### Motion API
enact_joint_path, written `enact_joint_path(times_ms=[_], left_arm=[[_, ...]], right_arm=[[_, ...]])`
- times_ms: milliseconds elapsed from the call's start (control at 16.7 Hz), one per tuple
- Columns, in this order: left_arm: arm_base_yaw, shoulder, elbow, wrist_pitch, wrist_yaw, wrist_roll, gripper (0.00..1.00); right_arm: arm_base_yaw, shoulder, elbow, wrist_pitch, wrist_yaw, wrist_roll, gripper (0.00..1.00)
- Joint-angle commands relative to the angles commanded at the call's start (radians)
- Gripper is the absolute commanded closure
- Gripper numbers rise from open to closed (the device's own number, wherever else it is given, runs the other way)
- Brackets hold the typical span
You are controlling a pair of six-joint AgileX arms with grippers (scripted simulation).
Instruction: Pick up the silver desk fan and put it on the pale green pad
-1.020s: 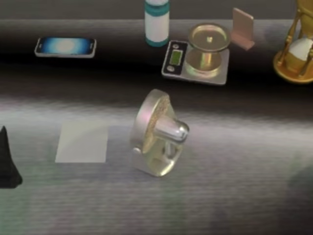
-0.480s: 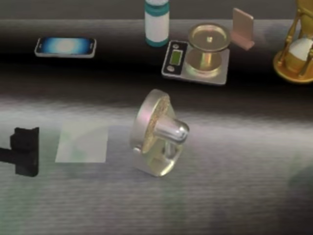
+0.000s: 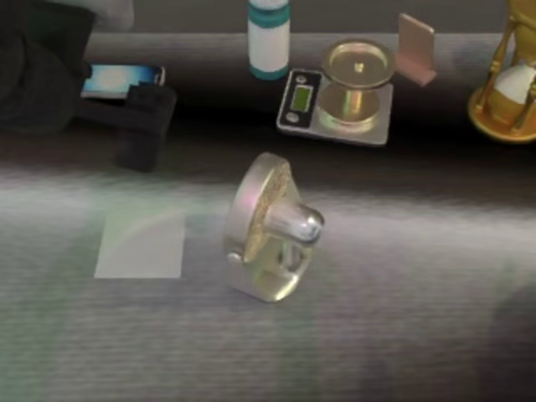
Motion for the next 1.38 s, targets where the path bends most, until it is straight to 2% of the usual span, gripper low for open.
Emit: enact_joint_path(times_ms=[360,660,900,1380], left_arm=[[-0.136,0.508,0.554,-0.329,-0.009,-0.074,0.00],[-0.207,0.809,0.855,-0.516,-0.024,-0.121,0.00],[-0.226,0.898,0.939,-0.569,-0.030,-0.136,0.00],[-0.223,0.887,0.895,-0.528,-0.030,-0.133,0.00]], right_arm=[[0.000,0.000,0.000,0.000,0.000,0.000,0.00],[0.000,0.000,0.000,0.000,0.000,0.000,0.00],[0.000,0.000,0.000,0.000,0.000,0.000,0.00],[0.000,0.000,0.000,0.000,0.000,0.000,0.00]])
